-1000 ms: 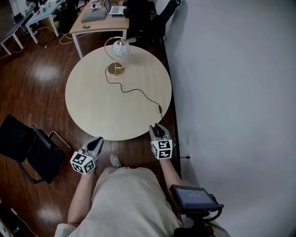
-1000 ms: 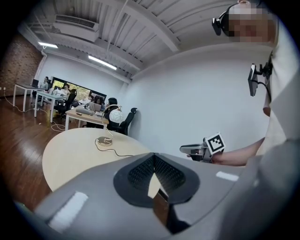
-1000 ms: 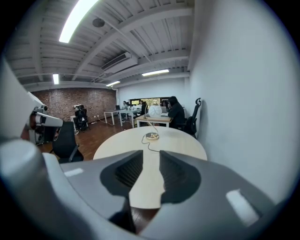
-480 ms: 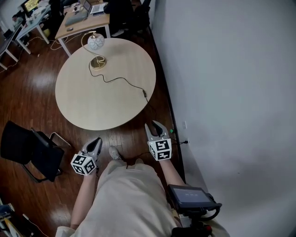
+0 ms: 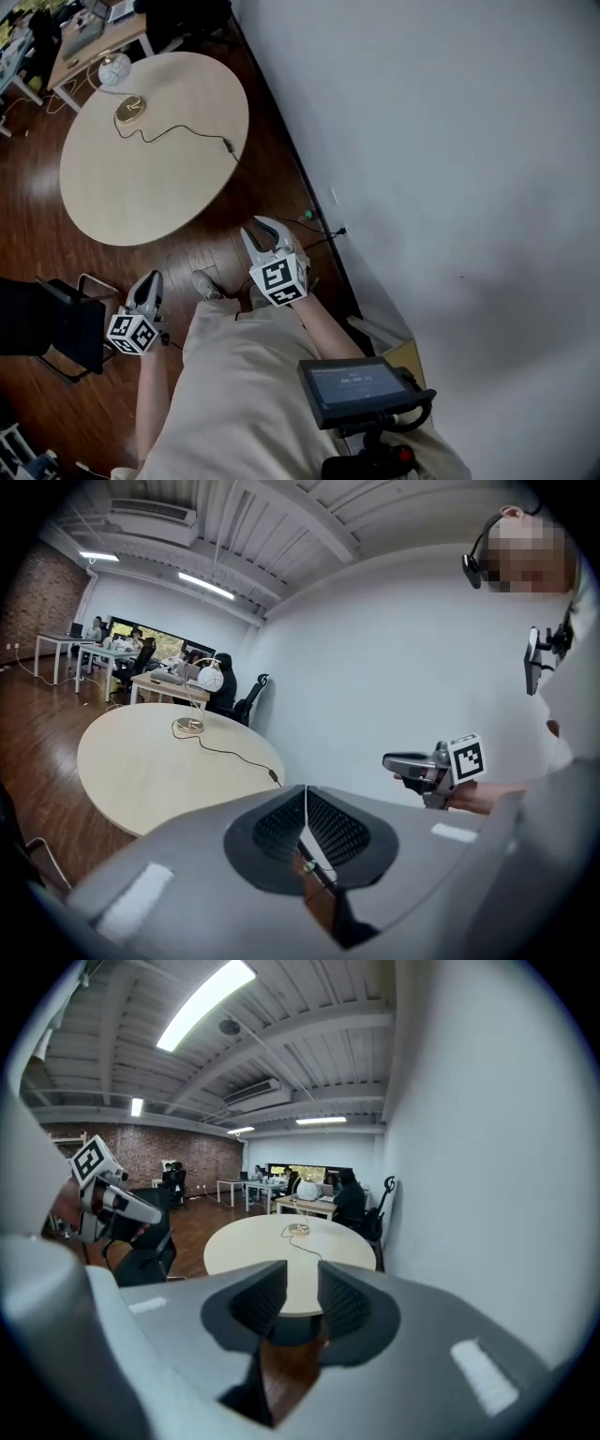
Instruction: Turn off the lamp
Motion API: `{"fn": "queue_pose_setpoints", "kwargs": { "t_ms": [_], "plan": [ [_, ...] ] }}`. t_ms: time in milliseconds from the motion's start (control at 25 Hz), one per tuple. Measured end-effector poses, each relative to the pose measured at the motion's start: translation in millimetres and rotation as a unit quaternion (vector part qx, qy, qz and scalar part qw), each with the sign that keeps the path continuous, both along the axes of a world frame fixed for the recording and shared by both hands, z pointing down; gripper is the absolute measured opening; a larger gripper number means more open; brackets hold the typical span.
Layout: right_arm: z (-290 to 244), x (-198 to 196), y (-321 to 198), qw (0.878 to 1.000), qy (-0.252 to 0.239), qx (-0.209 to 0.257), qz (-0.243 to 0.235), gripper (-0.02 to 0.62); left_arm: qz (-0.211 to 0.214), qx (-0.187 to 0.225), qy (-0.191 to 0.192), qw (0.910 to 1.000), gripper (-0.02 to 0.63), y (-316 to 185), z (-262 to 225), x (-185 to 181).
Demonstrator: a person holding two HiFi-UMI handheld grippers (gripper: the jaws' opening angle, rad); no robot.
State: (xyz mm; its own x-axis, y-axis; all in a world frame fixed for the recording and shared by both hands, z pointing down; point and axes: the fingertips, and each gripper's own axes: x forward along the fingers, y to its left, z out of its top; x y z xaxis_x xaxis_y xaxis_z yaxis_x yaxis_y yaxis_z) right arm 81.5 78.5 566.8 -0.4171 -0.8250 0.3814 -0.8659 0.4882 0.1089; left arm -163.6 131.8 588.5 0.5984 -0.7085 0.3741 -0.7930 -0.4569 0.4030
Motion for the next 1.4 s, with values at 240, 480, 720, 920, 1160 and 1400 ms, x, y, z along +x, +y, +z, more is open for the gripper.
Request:
{"fn": "queue_pose_setpoints", "kwargs": {
  "t_ms": [240, 480, 720, 920, 1160, 1400],
  "plan": [
    [-4.4, 8.6, 11.3, 1.000, 0.022, -0.002, 0.009, 0.103, 0.029, 0.004, -0.004, 0.9995, 0.000, 2.2, -1.1, 23.1],
    [-10.2, 2.4, 12.8, 1.000, 0.025, 0.000, 0.000, 0.103, 0.036, -0.001, -0.006, 0.9993, 0.000, 5.4, 0.0, 30.5],
    [-4.9, 3.1, 16.2, 1.000, 0.023, -0.009, -0.001, 0.095, 0.036, -0.005, -0.010, 0.9993, 0.000, 11.9, 8.9, 28.8],
    [4.6, 0.8, 18.4, 0.999, 0.029, -0.017, -0.013, 0.088, 0.028, -0.008, -0.010, 0.9995, 0.000, 15.7, 12.8, 28.3],
    [16.2, -5.7, 19.6, 0.996, 0.068, -0.034, -0.035, 0.084, 0.023, -0.015, -0.009, 0.9996, 0.000, 23.2, 18.4, 33.0],
    [21.6, -10.6, 20.4, 0.994, 0.083, -0.054, -0.052, 0.084, 0.027, -0.019, -0.013, 0.9994, 0.000, 24.4, 21.6, 38.7]
  ]
}}
